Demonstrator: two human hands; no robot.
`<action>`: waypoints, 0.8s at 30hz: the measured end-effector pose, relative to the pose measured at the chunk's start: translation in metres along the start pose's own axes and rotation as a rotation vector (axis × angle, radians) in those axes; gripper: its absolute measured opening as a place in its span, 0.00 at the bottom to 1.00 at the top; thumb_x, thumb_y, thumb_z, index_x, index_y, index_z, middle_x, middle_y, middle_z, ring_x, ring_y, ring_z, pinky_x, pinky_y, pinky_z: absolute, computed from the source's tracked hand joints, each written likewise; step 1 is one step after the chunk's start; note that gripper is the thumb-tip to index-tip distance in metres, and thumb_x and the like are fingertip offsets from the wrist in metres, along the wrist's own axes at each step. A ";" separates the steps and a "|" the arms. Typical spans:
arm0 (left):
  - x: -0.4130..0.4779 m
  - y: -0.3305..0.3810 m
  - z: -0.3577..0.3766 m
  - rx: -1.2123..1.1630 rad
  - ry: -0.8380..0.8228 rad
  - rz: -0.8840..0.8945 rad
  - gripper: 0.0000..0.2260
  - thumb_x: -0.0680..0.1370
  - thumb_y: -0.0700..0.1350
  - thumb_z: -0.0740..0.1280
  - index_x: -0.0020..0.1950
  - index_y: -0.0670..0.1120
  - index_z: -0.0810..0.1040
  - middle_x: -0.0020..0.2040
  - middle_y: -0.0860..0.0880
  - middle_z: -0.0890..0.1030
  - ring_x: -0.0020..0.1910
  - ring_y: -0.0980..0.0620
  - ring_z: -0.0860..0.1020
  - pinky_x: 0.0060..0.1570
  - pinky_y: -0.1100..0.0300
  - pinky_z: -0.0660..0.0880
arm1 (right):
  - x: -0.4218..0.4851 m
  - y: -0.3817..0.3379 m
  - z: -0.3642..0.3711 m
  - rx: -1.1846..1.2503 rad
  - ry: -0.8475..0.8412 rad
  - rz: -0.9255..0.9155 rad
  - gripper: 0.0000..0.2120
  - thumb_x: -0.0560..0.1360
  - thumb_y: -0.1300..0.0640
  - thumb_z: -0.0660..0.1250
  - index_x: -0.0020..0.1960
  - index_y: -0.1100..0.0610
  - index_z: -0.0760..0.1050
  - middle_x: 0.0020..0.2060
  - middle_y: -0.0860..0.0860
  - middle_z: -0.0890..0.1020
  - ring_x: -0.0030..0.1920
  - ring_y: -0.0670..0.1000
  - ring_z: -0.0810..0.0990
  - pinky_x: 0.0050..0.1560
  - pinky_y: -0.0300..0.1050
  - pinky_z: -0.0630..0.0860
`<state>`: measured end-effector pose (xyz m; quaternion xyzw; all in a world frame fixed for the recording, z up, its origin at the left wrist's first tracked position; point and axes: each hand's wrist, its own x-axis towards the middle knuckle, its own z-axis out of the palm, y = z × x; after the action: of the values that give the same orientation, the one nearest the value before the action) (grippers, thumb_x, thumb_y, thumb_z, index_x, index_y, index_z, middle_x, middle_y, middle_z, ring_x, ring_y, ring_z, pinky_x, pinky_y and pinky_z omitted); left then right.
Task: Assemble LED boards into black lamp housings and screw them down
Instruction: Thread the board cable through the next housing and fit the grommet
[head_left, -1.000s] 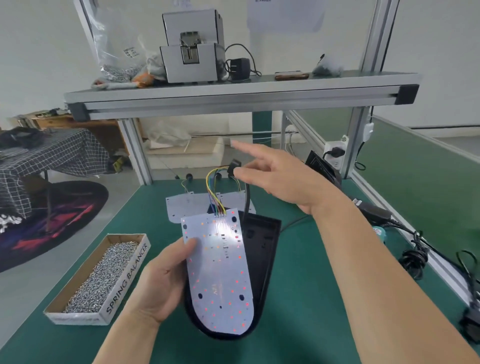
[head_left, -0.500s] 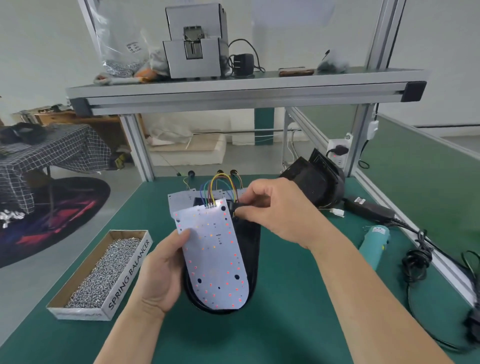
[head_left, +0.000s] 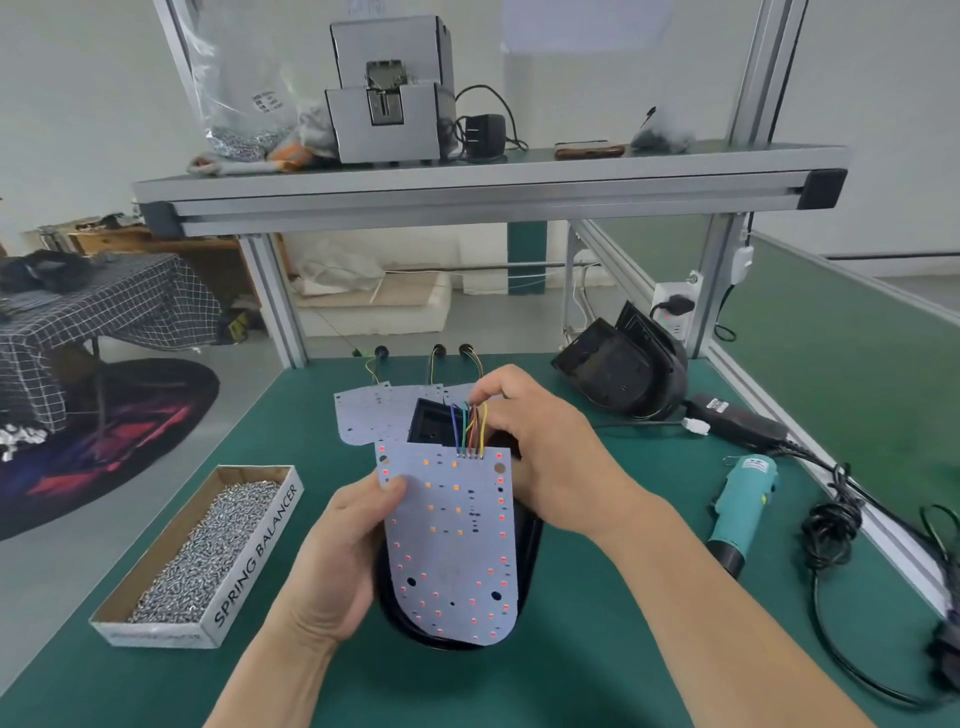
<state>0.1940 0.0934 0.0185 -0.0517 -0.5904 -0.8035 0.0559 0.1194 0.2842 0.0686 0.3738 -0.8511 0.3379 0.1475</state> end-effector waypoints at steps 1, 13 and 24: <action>0.000 0.002 0.000 0.007 -0.006 0.008 0.16 0.75 0.50 0.68 0.58 0.43 0.85 0.57 0.41 0.85 0.56 0.46 0.84 0.51 0.58 0.80 | -0.001 0.000 0.001 -0.021 0.011 -0.003 0.19 0.73 0.61 0.71 0.39 0.44 0.62 0.55 0.42 0.73 0.42 0.48 0.70 0.43 0.51 0.73; 0.000 0.006 0.007 0.137 -0.121 0.088 0.15 0.75 0.47 0.67 0.58 0.43 0.85 0.66 0.41 0.79 0.67 0.43 0.77 0.61 0.53 0.76 | 0.005 0.006 -0.001 0.216 0.019 0.189 0.05 0.71 0.63 0.72 0.40 0.59 0.76 0.36 0.51 0.77 0.37 0.55 0.71 0.41 0.52 0.74; 0.002 0.006 0.008 0.369 -0.181 0.108 0.18 0.74 0.53 0.67 0.52 0.42 0.87 0.57 0.49 0.80 0.60 0.47 0.78 0.59 0.57 0.73 | 0.008 0.017 0.001 0.614 -0.305 0.468 0.08 0.81 0.62 0.65 0.57 0.54 0.79 0.47 0.45 0.81 0.52 0.53 0.78 0.59 0.44 0.77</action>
<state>0.1927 0.0993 0.0268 -0.1439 -0.7264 -0.6699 0.0541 0.1011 0.2872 0.0641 0.2426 -0.7850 0.5411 -0.1793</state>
